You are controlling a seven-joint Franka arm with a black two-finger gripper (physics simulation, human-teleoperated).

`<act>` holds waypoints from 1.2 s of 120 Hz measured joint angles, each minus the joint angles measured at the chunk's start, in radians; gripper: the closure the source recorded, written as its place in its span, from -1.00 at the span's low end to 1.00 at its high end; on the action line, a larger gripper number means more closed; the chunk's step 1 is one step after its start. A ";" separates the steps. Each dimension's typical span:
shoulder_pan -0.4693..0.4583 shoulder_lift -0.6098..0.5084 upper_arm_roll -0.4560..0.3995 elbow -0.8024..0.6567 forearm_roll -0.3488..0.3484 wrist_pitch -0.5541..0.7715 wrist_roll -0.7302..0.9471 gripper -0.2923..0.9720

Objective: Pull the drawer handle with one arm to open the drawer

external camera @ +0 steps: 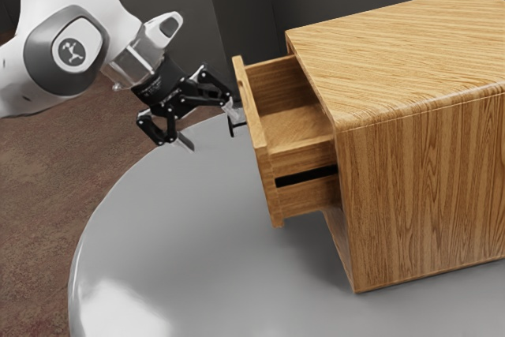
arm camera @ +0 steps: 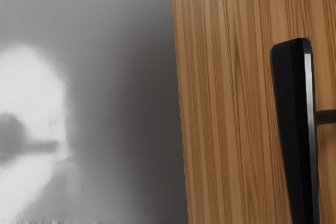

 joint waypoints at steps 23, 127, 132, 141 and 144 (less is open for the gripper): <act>0.003 -0.037 0.024 -0.042 0.006 0.000 0.001 -0.54; 0.037 -0.323 0.083 -0.225 0.103 -0.008 0.003 -0.54; 0.065 -0.366 0.051 -0.225 0.111 -0.020 0.003 -0.54; 0.119 -0.409 0.000 -0.204 0.138 -0.067 0.003 -0.54; 0.124 -0.395 -0.014 -0.167 0.163 -0.100 0.002 -0.53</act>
